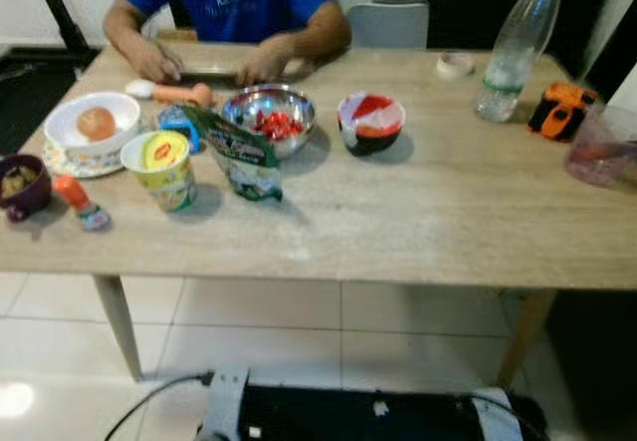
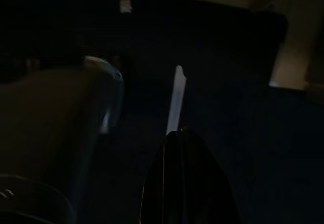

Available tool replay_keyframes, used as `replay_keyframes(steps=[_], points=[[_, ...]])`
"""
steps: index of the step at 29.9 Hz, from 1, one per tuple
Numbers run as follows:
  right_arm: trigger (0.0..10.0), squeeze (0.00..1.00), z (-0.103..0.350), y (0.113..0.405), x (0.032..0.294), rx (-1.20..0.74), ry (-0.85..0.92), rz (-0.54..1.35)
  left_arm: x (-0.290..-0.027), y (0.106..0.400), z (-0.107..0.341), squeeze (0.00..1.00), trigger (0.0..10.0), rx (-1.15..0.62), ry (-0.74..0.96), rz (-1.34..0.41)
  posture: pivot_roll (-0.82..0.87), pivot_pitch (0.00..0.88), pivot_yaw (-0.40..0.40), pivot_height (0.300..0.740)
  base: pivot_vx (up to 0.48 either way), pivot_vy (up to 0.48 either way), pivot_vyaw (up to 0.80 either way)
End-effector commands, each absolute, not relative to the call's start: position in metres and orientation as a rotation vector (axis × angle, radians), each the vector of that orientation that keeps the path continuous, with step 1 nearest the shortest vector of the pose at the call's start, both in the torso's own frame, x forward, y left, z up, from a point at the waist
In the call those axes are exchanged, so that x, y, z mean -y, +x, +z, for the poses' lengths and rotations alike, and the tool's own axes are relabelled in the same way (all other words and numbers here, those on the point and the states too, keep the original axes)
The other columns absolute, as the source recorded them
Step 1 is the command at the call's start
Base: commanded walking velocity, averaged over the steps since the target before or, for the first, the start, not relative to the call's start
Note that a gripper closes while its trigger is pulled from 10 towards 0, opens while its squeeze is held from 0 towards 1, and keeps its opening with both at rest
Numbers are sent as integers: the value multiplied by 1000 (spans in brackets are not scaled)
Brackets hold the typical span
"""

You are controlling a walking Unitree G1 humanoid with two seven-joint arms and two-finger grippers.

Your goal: Restocking fridge

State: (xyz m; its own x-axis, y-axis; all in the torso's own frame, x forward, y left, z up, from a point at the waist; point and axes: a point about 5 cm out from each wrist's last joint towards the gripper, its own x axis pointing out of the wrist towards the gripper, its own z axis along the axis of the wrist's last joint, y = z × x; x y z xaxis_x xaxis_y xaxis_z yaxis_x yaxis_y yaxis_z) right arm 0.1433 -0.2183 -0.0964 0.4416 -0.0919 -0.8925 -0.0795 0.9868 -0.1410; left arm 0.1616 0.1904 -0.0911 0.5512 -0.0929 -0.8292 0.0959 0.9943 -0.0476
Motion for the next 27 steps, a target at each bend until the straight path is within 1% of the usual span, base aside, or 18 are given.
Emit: replay_keyframes(steps=[1, 4, 14, 27], points=[[10000, 0, -98, 137, 220, -1132, -173, -9, -191, 153, -95, 0, 10000, -1012, -2, -111, -15, 66, 18, 740, 0, -416, 0], [10000, 0, -98, 137, 220, -1132, -174, -8, -191, 153, -95, 0, 10000, -1011, -2, -105, -15, 65, 17, 740, 0, -419, 0], [10000, 0, -98, 137, 220, -1131, -188, 8, -192, 154, -94, 0, 10000, -1006, -6, -93, -12, 60, 13, 740, 0, 0, 0], [10000, 0, -97, 142, 216, -1119, -195, 27, -185, 154, -95, 0, 10000, -1005, 11, -133, -11, 64, 12, 740, 0, 0, 0]])
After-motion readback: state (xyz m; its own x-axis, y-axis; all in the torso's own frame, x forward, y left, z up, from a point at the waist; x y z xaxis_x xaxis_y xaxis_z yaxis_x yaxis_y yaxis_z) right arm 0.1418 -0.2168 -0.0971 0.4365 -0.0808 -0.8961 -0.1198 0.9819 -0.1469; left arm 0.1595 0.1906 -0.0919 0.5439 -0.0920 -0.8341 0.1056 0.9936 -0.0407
